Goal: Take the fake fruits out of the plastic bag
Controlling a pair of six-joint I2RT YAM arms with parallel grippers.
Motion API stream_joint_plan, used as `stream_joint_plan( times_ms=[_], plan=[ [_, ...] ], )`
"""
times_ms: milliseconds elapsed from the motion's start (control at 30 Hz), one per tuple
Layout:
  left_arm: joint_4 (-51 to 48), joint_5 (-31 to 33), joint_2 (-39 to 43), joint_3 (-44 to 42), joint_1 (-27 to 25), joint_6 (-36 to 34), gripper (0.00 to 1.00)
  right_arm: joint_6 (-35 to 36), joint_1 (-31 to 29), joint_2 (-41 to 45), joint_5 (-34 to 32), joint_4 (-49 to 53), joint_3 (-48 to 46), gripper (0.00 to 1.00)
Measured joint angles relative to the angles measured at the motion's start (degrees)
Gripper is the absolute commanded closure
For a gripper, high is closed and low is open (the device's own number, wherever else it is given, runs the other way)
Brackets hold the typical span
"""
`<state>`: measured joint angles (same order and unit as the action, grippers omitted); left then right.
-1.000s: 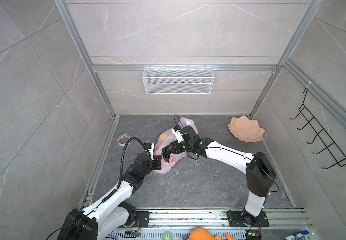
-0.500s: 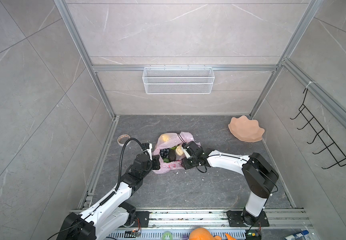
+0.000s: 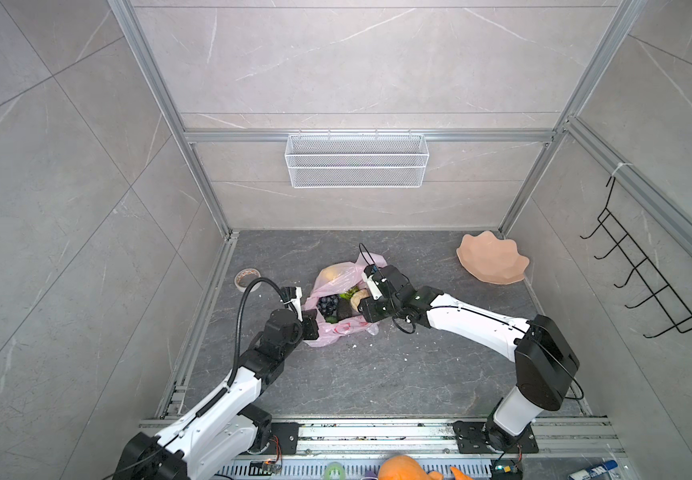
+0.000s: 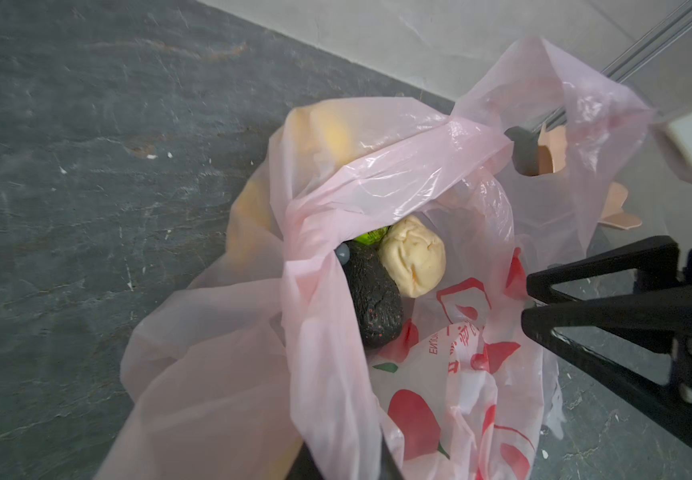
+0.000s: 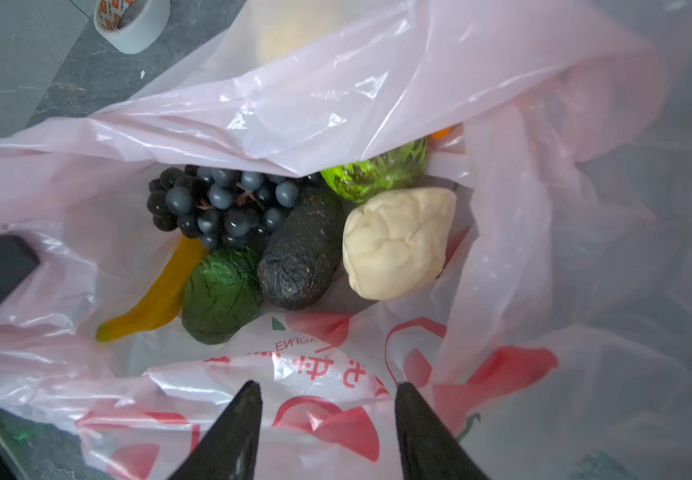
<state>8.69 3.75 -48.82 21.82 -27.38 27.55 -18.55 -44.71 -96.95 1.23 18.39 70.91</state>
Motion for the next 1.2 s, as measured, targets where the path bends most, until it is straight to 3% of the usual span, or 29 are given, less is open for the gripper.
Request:
stream_joint_plan(
  times_ms=[200, 733, 1000, 1200],
  plan=[
    [0.39, 3.54, 7.76, -4.42, 0.00, 1.01, 1.00, 0.39, 0.00, -5.51, 0.02, -1.11, 4.42, 0.49],
    [0.66, 0.72, 5.16, -4.00, 0.00, 0.98, 1.00, 1.51, -0.61, -21.84, -2.99, -1.49, 22.97, 0.49],
    [0.28, -0.52, 5.81, -3.98, 0.00, 0.48, 1.00, 2.56, 0.85, -29.05, -4.46, 0.17, 39.32, 0.53],
    [-0.63, -0.87, 2.95, -2.08, 0.00, -0.22, 1.00, 3.06, 1.36, -27.26, -2.27, 0.59, 38.40, 0.43]
  ],
)
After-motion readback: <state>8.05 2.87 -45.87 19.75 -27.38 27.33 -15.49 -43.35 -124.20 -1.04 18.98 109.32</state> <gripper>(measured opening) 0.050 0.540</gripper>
